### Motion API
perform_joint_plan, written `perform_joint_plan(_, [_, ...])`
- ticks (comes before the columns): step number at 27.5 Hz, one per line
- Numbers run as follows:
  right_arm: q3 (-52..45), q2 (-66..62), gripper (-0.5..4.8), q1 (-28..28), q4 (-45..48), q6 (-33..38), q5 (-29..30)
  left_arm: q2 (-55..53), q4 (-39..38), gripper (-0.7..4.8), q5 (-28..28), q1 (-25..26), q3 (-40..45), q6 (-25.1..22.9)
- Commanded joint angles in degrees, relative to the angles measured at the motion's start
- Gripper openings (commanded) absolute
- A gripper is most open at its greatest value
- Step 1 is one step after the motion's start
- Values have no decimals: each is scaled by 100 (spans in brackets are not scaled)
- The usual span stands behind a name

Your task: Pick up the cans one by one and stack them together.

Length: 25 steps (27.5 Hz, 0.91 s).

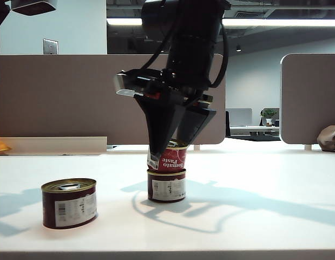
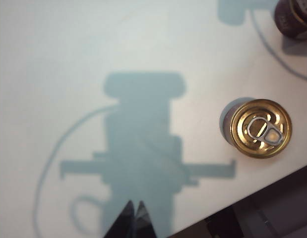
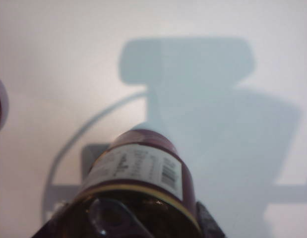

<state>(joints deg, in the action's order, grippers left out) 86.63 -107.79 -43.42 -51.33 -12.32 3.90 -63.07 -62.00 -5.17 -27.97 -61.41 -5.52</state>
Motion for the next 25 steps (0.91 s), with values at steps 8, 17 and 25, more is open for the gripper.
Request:
perform_joint_plan(8, [2,7,272,9,-413,-13,-42,9,-55,-6,2,7,-15,0])
perform_joint_plan(17, [2,9,374,7,-658,-11,-234,9,-101,-6,2,7,-15,2])
perform_joint_plan(25, [33,35,472,4,-608,11,-234,9,-90,37,-4,7,-15,20])
